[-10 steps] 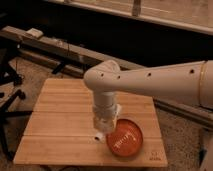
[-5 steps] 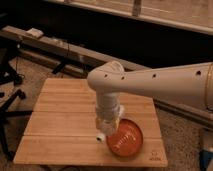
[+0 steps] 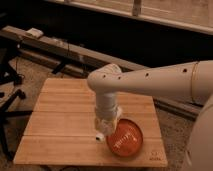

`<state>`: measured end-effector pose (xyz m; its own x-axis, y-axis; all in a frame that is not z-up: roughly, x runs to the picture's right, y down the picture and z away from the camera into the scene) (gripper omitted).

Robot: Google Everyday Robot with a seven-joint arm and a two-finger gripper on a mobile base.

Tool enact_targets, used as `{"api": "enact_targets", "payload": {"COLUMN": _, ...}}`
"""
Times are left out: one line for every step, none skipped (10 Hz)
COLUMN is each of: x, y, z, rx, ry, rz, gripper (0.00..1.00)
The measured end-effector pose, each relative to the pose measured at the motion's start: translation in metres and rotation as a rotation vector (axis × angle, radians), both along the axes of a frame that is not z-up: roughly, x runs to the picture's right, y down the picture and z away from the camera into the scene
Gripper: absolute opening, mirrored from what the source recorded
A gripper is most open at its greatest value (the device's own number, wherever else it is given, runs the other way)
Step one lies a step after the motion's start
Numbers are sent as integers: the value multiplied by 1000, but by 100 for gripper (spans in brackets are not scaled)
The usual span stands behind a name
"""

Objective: Place the bottle in the ceramic bowl

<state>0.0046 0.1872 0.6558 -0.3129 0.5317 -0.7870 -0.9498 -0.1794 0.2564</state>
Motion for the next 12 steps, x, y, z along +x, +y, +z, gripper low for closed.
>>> {"api": "enact_targets", "payload": {"x": 3, "y": 6, "z": 9, "rx": -17, "ry": 7, "rz": 12, "gripper": 0}}
{"api": "enact_targets", "payload": {"x": 6, "y": 13, "z": 16, "rx": -34, "ry": 17, "rz": 24, "gripper": 0}}
{"api": "enact_targets", "payload": {"x": 14, "y": 22, "z": 22, "rx": -52, "ry": 32, "rz": 39, "gripper": 0}}
{"api": "enact_targets", "payload": {"x": 22, "y": 26, "z": 23, "rx": -60, "ry": 49, "rz": 50, "gripper": 0}}
{"api": "enact_targets", "payload": {"x": 32, "y": 30, "z": 23, "rx": -67, "ry": 67, "rz": 63, "gripper": 0}}
{"api": "enact_targets", "payload": {"x": 43, "y": 35, "z": 22, "rx": -73, "ry": 91, "rz": 78, "gripper": 2}}
{"api": "enact_targets", "payload": {"x": 50, "y": 38, "z": 21, "rx": -77, "ry": 109, "rz": 87, "gripper": 10}}
{"api": "enact_targets", "payload": {"x": 58, "y": 42, "z": 20, "rx": -83, "ry": 129, "rz": 99, "gripper": 20}}
{"api": "enact_targets", "payload": {"x": 64, "y": 46, "z": 19, "rx": -91, "ry": 144, "rz": 110, "gripper": 31}}
{"api": "enact_targets", "payload": {"x": 64, "y": 48, "z": 21, "rx": -102, "ry": 140, "rz": 114, "gripper": 39}}
{"api": "enact_targets", "payload": {"x": 62, "y": 48, "z": 21, "rx": -103, "ry": 135, "rz": 112, "gripper": 43}}
{"api": "enact_targets", "payload": {"x": 63, "y": 48, "z": 21, "rx": -103, "ry": 134, "rz": 111, "gripper": 43}}
